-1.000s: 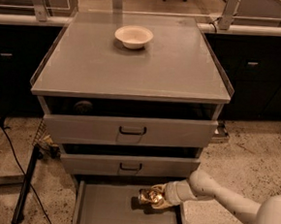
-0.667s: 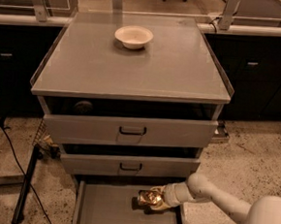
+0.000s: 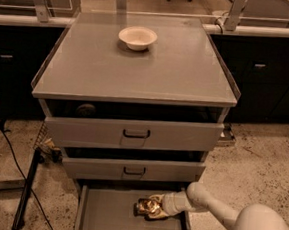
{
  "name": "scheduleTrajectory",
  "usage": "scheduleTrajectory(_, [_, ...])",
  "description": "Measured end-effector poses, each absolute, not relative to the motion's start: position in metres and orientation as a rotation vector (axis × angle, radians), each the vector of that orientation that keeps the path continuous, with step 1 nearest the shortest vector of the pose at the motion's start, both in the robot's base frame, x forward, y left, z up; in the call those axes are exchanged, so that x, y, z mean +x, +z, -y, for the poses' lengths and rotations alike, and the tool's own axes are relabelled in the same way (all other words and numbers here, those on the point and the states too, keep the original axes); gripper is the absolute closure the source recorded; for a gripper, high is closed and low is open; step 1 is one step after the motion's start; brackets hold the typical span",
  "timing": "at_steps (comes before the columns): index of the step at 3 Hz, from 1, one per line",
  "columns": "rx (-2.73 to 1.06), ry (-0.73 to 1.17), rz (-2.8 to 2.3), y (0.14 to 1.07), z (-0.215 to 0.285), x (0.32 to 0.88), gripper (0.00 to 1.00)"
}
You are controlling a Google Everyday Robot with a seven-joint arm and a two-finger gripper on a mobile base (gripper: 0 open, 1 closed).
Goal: Place orange can into bottom drawer
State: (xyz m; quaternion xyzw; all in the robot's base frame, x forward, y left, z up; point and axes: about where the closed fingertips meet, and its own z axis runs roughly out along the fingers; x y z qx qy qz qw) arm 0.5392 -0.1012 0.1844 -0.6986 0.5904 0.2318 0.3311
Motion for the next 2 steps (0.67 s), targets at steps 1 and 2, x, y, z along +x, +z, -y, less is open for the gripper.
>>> scheduleTrajectory(1, [-1.817, 0.629, -1.515, 0.167, 0.087, 0.542, 1.0])
scheduleTrajectory(2, [-1.818, 0.636, -1.479, 0.157, 0.074, 0.546, 1.0])
